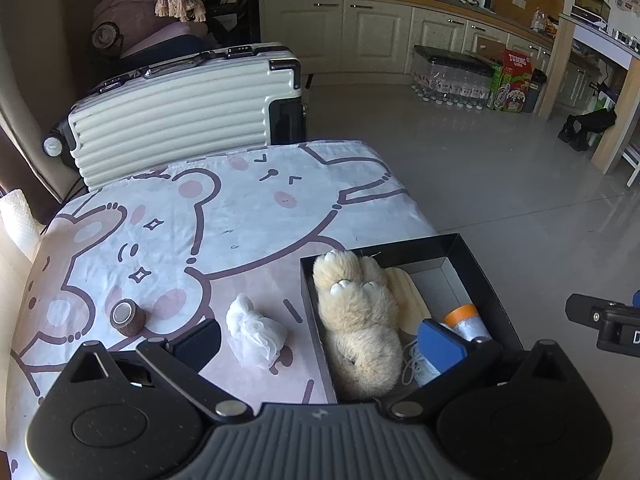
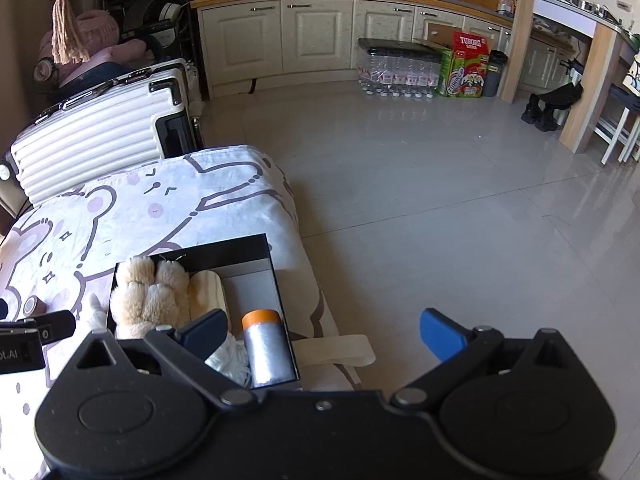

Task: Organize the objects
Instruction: 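Withdraw both open tools up from the black box, then move the left tool over the brown tape roll while the right tool moves over the white plastic bag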

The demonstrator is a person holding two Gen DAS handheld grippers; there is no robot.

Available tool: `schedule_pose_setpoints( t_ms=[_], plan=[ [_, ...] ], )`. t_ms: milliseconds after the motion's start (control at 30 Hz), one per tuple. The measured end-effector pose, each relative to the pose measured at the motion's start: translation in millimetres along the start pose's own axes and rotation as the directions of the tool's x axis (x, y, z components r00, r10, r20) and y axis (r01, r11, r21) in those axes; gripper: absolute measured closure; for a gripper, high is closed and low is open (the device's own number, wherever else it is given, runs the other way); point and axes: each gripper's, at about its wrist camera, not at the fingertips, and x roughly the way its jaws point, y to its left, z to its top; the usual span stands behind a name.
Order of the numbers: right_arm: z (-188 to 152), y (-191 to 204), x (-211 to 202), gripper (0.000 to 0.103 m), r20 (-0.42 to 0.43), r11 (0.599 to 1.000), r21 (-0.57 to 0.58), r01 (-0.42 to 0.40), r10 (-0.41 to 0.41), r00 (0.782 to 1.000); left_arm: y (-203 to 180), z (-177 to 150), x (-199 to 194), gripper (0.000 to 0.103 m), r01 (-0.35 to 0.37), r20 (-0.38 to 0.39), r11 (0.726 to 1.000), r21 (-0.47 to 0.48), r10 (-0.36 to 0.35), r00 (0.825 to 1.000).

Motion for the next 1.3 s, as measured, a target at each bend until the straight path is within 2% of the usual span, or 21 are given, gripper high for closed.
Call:
schedule_pose_setpoints(
  t_ms=[500,667,1300],
  plan=[
    [3,32,11,0.000,0.026,0.999,-0.023,-0.032,0.033,0.999,34,1,4,0.000,-0.027,0.015,0.999,-0.045,0.028,1.000],
    [5,56,12,0.000,0.053,0.997,-0.066,-0.042,0.045,0.998,57,0,4,0.000,-0.053,0.018,0.996,-0.074,0.054,0.998],
    [6,165,14,0.000,0.028,0.965,-0.183,-0.189,0.197,0.980,160,-16,-14,0.000,-0.168,0.022,0.966,-0.196,0.176,0.984]
  ],
)
